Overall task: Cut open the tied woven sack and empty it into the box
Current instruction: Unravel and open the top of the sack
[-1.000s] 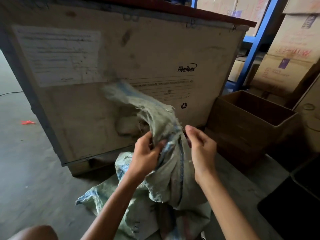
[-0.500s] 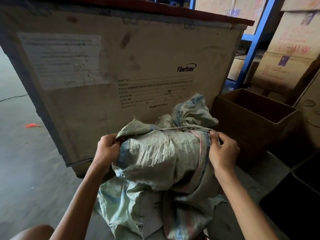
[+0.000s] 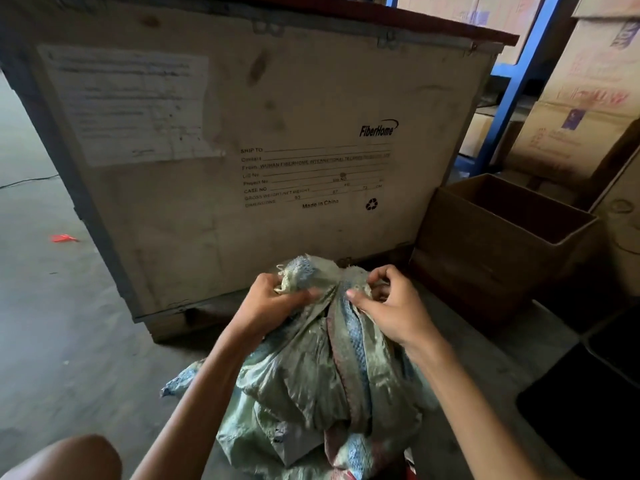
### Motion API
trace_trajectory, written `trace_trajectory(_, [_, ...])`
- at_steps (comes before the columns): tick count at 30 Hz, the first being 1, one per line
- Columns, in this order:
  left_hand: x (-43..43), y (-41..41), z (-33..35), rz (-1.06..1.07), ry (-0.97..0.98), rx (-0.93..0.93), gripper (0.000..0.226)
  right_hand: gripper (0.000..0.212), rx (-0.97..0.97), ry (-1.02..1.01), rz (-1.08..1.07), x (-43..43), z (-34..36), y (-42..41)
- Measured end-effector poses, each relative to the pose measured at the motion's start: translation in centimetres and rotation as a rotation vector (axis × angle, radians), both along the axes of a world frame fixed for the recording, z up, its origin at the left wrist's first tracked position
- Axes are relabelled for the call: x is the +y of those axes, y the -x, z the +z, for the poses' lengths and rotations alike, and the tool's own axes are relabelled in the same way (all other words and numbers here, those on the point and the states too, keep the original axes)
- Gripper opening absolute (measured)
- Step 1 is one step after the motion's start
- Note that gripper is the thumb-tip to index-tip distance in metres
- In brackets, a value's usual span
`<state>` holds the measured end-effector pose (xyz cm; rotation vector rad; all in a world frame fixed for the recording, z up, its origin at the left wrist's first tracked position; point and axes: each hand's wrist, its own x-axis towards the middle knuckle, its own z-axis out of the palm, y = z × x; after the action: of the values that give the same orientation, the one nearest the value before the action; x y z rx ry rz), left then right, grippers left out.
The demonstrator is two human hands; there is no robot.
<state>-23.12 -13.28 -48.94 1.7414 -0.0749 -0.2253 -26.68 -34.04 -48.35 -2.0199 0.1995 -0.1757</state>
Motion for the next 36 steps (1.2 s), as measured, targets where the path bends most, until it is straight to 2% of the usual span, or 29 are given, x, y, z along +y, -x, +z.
trace_trajectory(1, [0.1,-0.3,-0.2,0.078,-0.017,-0.032,0.014,0.024,-0.072,0.078,-0.049,-0.1,-0.3,-0.2])
trace_trajectory(3, [1.4,-1.4,-0.7,0.258,-0.016,-0.064,0.006,0.014,-0.179,0.156,-0.228,-1.5,-0.5,-0.8])
trace_trajectory(5, [3.6,-2.6,-0.8,0.444,0.002,-0.092,0.01,0.012,-0.197,0.106,-0.445,-3.6,-0.8,-1.3])
trace_trajectory(6, [4.5,-2.8,-0.8,0.5,0.024,-0.093,0.015,0.013,-0.169,0.044,-0.486,-4.3,-0.9,-1.5])
trace_trajectory(7, [5.1,-2.8,-0.8,0.508,0.058,-0.079,0.016,0.014,-0.141,-0.012,-0.471,-4.6,-1.2,-1.5])
trace_trajectory(11, [4.2,-1.8,-0.6,0.32,0.228,0.056,0.008,0.012,-0.102,-0.208,-0.367,-3.3,-1.9,-1.3])
trace_trajectory(14, [3.4,-1.6,-1.3,0.286,0.386,0.145,0.02,0.009,-0.074,-0.367,-0.387,-2.1,-2.6,-1.6])
trace_trajectory(16, [3.2,-1.8,-1.7,0.331,0.338,0.14,0.026,0.006,-0.074,-0.456,-0.454,-2.1,-2.7,-2.2])
trace_trajectory(18, [3.4,-2.3,-2.1,0.475,0.311,0.104,0.028,0.007,-0.123,-0.508,-0.548,-2.9,-2.4,-2.6])
trace_trajectory(21, [4.4,-3.3,-2.2,0.632,0.27,0.047,0.022,0.006,-0.181,-0.481,-0.607,-4.0,-1.9,-3.0])
trace_trajectory(24, [6.7,-3.9,-2.8,0.608,0.115,0.12,0.01,0.006,-0.201,-0.532,-0.685,-5.1,-1.5,-3.0])
trace_trajectory(25, [7.9,-4.2,-3.1,0.568,0.0,0.18,0.025,0.006,-0.19,-0.594,-0.717,-5.7,-1.1,-2.9])
trace_trajectory(26, [9.1,-4.3,-3.2,0.505,-0.196,0.223,0.043,0.006,-0.171,-0.654,-0.723,-6.4,-0.8,-2.7])
trace_trajectory(28, [10.2,-4.2,-3.3,0.514,-0.578,0.153,0.068,0.006,-0.11,-0.752,-0.622,-6.8,0.0,-2.2])
trace_trajectory(29, [9.7,-3.9,-2.8,0.574,-0.627,0.044,0.066,0.007,-0.074,-0.8,-0.547,-6.5,0.3,-1.9])
trace_trajectory(31, [6.8,-2.6,-0.6,0.622,-0.554,-0.205,0.045,0.015,-0.016,-0.892,-0.381,-4.9,0.8,-1.6])
trace_trajectory(32, [4.8,-1.9,0.6,0.564,-0.526,-0.292,0.039,0.022,0.015,-0.92,-0.295,-3.8,1.0,-1.5])
trace_trajectory(33, [2.9,-1.2,1.6,0.453,-0.513,-0.337,0.044,0.028,0.054,-0.952,-0.225,-2.7,1.1,-1.4])
trace_trajectory(35, [-0.5,0.3,2.8,0.189,-0.5,-0.296,0.069,0.03,0.105,-1.066,-0.107,-0.8,1.8,-1.3])
trace_trajectory(36, [-1.6,0.9,2.7,0.115,-0.491,-0.289,0.073,0.031,0.105,-1.12,-0.045,-0.1,2.0,-1.2])
